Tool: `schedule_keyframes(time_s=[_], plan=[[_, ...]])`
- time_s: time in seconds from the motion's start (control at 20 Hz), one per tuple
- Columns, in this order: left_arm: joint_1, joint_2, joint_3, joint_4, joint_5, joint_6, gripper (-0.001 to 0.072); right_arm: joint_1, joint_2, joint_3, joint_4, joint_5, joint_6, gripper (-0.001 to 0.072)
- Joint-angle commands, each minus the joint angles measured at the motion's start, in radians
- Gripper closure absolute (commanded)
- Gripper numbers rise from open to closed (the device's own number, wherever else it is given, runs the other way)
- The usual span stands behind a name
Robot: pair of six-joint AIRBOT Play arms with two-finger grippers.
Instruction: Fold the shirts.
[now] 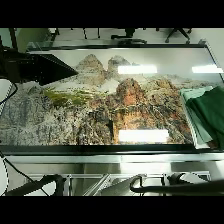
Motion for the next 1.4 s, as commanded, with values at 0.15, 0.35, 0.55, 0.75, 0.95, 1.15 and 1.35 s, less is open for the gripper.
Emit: schedule_keyframes(time_s=[0.15, 0.35, 0.55, 0.75, 0.95, 1.15, 1.35], plan=[[0.029, 0.086, -0.022, 0.257, 0.126, -0.021, 0.0680, 0.357, 0.066, 0.019, 0.305, -0.218, -0.114, 0.0697], [-0.029, 0.305, -0.342, 0.501, 0.276, -0.043, 0.0680, 0.791, 0.177, -0.169, 0.102, -0.259, -0.107, 0.0698], [-0.114, 0.508, -0.761, 0.605, 0.394, -0.056, 0.0679, 1.191, 0.341, -0.540, -0.016, -0.465, -0.049, 0.0697], [-0.156, 0.601, -0.973, 0.603, 0.447, -0.060, 0.0679, 1.355, 0.439, -0.766, -0.024, -0.615, -0.010, 0.0697], [-0.155, 0.631, -1.028, 0.602, 0.470, -0.060, 0.0678, 1.359, 0.439, -0.792, -0.019, -0.611, -0.010, 0.0697], [-0.155, 0.632, -1.033, 0.603, 0.467, -0.060, 0.0678, 1.358, 0.439, -0.792, -0.019, -0.611, -0.010, 0.0697], [-0.155, 0.632, -1.033, 0.602, 0.462, -0.060, 0.0678, 1.358, 0.439, -0.792, -0.019, -0.611, -0.010, 0.0697]])
